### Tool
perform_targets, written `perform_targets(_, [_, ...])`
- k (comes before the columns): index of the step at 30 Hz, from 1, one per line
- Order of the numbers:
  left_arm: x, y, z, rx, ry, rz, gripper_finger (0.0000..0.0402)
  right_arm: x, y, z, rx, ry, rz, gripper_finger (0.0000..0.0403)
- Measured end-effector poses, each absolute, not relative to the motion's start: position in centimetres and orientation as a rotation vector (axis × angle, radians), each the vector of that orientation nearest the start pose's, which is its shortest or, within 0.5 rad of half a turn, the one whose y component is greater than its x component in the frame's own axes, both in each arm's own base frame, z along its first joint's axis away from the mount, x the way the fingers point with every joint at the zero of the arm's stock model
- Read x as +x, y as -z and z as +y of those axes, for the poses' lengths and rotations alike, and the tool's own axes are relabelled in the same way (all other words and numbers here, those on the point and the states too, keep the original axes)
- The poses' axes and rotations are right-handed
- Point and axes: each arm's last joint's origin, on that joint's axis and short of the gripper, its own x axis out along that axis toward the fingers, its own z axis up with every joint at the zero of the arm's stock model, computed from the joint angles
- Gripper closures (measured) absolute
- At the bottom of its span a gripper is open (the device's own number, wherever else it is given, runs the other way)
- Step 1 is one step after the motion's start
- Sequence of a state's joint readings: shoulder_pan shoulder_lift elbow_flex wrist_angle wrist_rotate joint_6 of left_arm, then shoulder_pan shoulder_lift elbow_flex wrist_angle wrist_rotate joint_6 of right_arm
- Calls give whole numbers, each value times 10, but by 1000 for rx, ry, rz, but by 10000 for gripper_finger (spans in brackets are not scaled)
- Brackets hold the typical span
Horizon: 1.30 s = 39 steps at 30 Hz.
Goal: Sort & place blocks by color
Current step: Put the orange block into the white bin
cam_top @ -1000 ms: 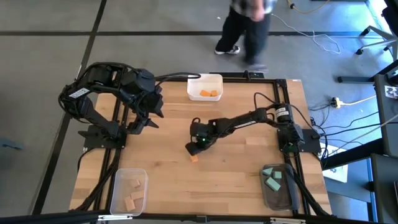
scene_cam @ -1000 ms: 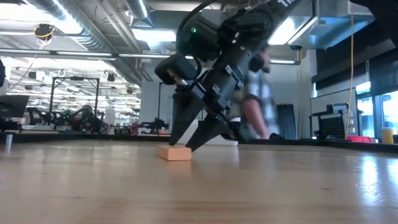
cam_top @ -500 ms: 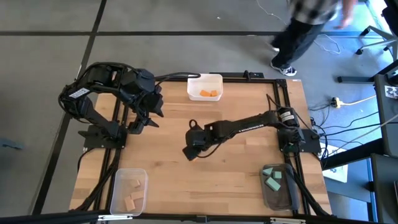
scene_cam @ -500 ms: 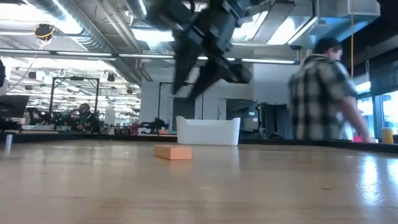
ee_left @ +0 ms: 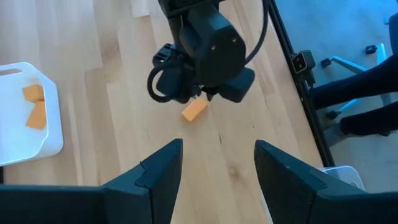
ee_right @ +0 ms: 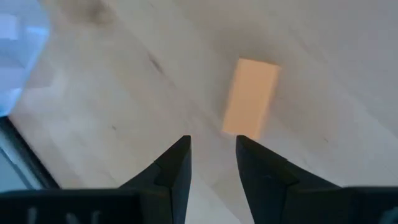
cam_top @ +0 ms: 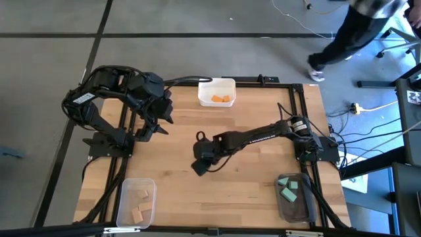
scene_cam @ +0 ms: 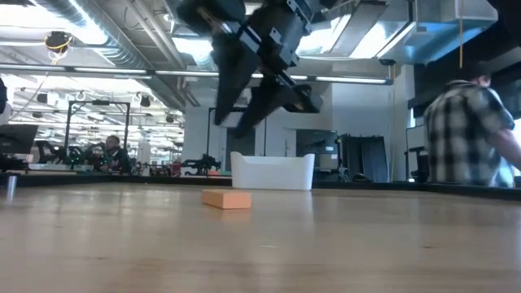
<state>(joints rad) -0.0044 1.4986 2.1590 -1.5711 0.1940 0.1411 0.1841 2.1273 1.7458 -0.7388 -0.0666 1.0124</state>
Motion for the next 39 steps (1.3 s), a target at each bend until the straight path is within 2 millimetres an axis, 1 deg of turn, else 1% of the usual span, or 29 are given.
perform_targets(5, [217,-489,-7,44,249,893,210,449,-209,85,829,304,1068,276])
perform_targets(10, [217,-489,-7,43,249,892,210,452,-210,83,808,357,1002,276])
perform_targets(12, [217,-489,-7,44,249,893,210,452,-210,83,822,364,1000,276])
perform_targets(20, [217,-489,-7,44,249,892,210,452,-210,77,765,334,1012,276])
perform_targets(23, [217,-489,-7,44,249,892,210,453,-203,74,797,354,1049,276])
perform_targets(25, [217,-489,-7,44,249,892,210,454,-193,72,822,368,1093,276])
perform_targets(27, [217,-489,-7,44,249,893,210,453,-182,69,808,393,1141,276])
perform_targets(30, [217,-488,-7,44,249,893,210,456,-171,68,806,330,1191,276])
perform_targets(33, [217,-488,-6,44,248,893,210,456,-167,68,824,291,1225,275])
perform_targets(39, [217,-489,-6,44,248,892,210,457,-160,67,818,331,1224,276])
